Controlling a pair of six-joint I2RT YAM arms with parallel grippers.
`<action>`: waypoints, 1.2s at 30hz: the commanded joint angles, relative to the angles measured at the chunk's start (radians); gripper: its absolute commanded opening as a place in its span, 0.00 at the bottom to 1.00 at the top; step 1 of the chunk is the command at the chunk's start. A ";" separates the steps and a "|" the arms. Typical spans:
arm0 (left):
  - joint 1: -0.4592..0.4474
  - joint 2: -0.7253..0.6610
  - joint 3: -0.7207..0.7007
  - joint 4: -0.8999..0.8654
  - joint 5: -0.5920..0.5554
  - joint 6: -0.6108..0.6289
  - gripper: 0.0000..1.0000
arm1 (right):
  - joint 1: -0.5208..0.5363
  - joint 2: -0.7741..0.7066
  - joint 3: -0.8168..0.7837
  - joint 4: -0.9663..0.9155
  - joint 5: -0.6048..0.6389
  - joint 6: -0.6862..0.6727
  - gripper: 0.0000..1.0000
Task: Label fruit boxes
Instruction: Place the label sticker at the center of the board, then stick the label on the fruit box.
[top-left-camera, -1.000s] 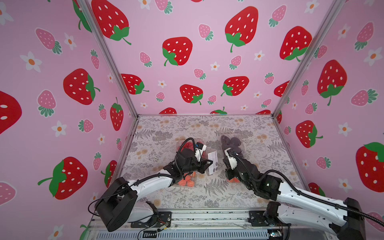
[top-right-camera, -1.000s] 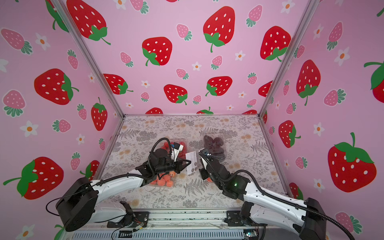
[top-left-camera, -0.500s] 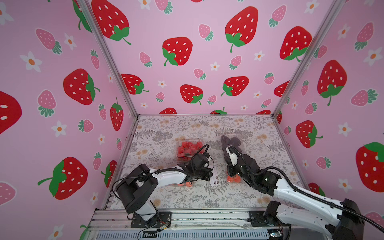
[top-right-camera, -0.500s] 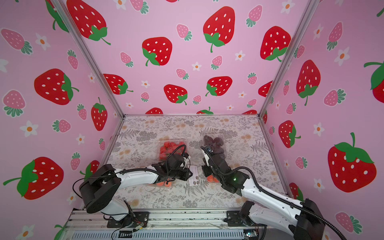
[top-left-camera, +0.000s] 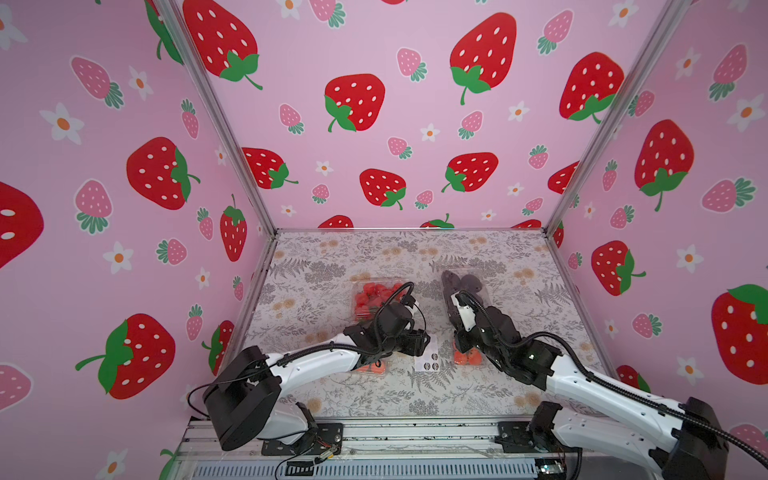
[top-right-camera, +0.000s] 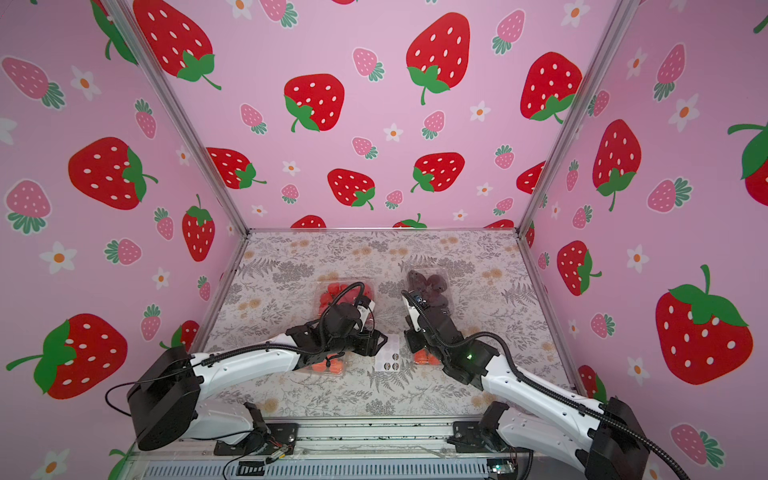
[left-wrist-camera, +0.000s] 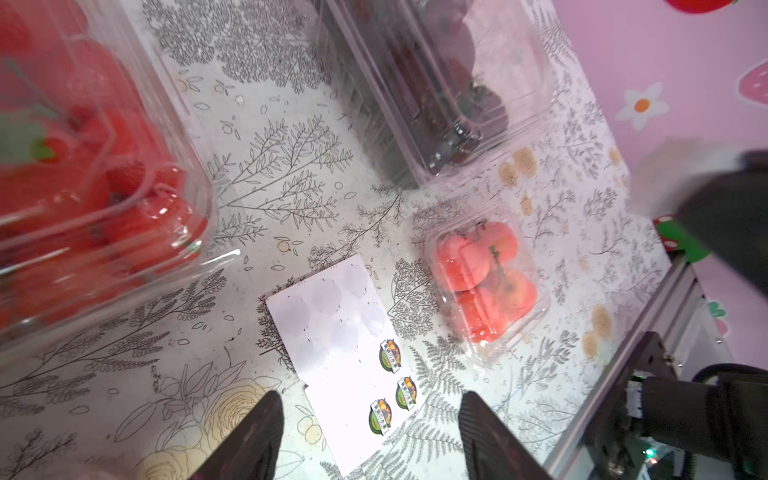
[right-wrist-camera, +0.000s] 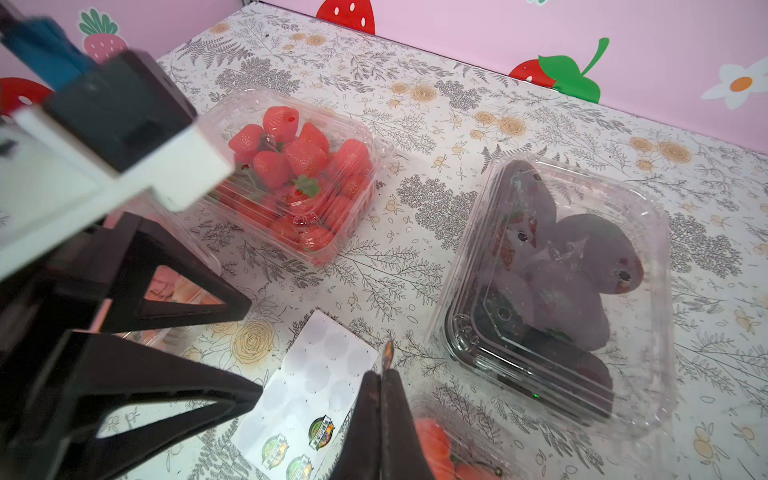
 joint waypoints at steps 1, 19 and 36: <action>-0.002 -0.106 0.007 -0.042 -0.069 0.028 0.72 | -0.006 0.039 0.053 0.013 -0.039 -0.018 0.00; 0.508 -0.313 -0.170 0.132 0.148 -0.079 0.66 | -0.013 0.716 0.634 -0.029 -0.158 -0.042 0.00; 0.517 -0.412 -0.255 0.125 0.023 -0.077 0.98 | -0.012 0.981 0.891 -0.144 -0.212 -0.043 0.00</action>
